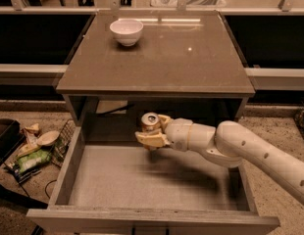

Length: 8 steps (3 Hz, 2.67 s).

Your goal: Place orange can into top drawer

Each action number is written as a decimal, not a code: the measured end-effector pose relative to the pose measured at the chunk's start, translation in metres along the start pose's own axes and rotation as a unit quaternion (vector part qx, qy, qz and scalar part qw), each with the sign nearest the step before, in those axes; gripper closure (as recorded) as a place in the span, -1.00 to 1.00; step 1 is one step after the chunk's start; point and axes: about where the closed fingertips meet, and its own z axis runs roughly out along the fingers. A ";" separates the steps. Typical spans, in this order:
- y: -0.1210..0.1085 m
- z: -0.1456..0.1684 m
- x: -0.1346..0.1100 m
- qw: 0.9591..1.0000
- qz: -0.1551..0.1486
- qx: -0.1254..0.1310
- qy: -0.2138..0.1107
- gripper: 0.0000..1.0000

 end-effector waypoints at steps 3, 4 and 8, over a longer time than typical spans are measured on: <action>0.009 0.024 0.044 0.999 -0.018 -0.033 0.013 0.08; 0.010 0.025 0.043 0.999 -0.018 -0.035 0.013 -0.37; 0.018 0.010 0.016 0.999 -0.016 -0.028 0.017 -1.00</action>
Offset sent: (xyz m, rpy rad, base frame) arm -0.0010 0.0138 -0.0420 -0.0308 -0.0126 0.0563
